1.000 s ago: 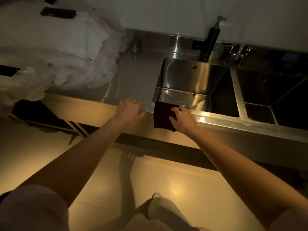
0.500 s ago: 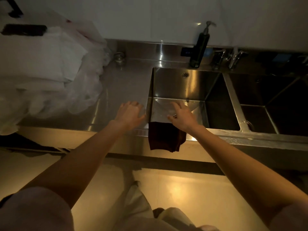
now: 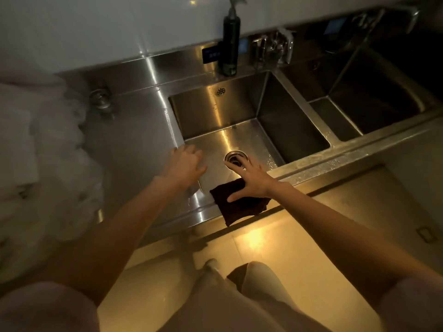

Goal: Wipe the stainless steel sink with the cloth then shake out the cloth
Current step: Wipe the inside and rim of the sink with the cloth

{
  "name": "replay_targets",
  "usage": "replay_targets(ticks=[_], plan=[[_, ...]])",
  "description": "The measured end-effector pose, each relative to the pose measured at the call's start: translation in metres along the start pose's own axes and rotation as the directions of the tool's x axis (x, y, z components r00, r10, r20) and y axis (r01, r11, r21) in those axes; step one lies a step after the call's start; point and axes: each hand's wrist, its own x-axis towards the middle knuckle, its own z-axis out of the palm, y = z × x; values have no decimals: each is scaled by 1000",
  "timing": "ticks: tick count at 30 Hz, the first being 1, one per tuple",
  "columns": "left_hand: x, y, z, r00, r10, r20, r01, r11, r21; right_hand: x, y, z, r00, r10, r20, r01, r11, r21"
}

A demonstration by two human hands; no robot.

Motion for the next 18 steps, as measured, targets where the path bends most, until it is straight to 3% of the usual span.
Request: replay_targets(ticks=[7, 12, 18], plan=[[26, -2, 20, 991, 116, 66, -116, 993, -9, -11, 12, 35, 995, 103, 3, -103, 995, -11], [40, -4, 27, 985, 147, 86, -145, 989, -18, -14, 20, 42, 1000, 21, -2, -21, 994, -104], [51, -15, 32, 980, 162, 114, -162, 987, -7, -23, 22, 56, 974, -89, -206, 88, 996, -16]])
